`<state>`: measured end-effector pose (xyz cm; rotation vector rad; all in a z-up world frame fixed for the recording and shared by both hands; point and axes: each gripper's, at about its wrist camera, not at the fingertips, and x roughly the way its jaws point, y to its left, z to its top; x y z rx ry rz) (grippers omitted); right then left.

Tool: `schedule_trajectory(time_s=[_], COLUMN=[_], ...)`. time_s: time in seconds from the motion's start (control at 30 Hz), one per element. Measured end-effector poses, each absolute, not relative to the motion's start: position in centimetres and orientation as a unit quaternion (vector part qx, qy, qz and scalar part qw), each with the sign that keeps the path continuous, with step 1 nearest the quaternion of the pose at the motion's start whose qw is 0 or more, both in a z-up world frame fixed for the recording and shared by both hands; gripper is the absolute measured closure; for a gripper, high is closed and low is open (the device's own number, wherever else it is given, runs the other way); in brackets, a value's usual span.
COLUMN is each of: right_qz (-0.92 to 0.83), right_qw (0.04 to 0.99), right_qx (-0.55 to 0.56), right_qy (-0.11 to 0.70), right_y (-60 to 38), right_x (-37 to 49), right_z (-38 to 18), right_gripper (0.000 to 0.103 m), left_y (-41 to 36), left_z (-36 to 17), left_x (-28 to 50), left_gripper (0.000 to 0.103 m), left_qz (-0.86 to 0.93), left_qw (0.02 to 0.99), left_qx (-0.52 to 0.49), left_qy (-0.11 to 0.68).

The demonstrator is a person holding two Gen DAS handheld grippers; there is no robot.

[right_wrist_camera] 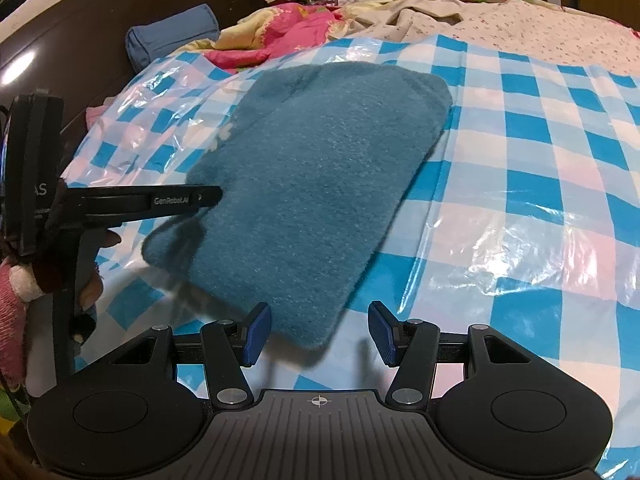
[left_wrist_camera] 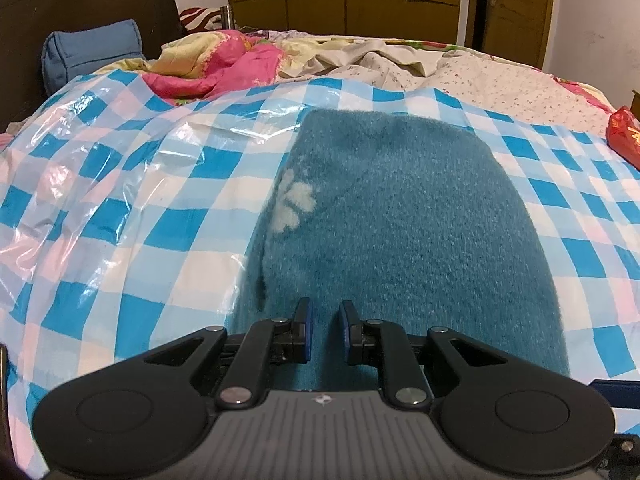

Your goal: Fold small clothes

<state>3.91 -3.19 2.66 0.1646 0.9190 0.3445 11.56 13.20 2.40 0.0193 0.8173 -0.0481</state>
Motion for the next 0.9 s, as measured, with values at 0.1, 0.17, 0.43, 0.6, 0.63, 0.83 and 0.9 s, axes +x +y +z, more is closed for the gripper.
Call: schedule_trajectory(time_s=[0.1,0.17,0.43,0.6,0.63,0.83,0.9], right_qz=[0.164,0.161,0.149,0.148,0.15,0.164,0.164], right_qw=[0.878,0.879,0.883,0.884,0.884,0.88,0.879], right_qx=[0.087,0.088,0.083,0.089,0.089,0.073,0.065], right_qy=[0.441,0.441,0.437,0.435,0.435,0.439,0.442], right_y=[-3.7,-3.9,-4.7,-5.1,-5.0,-4.0,-3.6], right_x=[3.7,3.6,2.9,2.6,2.6,2.7,2.7], right_z=[2.5,2.3,2.0,2.0,2.0,1.5,1.0], right_gripper=[0.05,0.05,0.05,0.05,0.05,0.044,0.044], left_y=[13.3,13.5,13.5,13.3,13.3,13.1,13.2], left_z=[2.2,2.1,2.0,2.3,2.3,2.3,2.4], left_x=[10.9,10.4,8.7,8.5,8.6,8.6,8.5], left_gripper=[0.072,0.071,0.07,0.07,0.07,0.07,0.07], left_qz=[-0.022,-0.019,-0.005,-0.002,-0.001,0.0,-0.002], left_qw=[0.914,0.914,0.915,0.913,0.913,0.913,0.913], left_qx=[0.01,0.007,0.002,0.008,0.008,0.013,0.012], left_qy=[0.404,0.406,0.404,0.407,0.408,0.408,0.408])
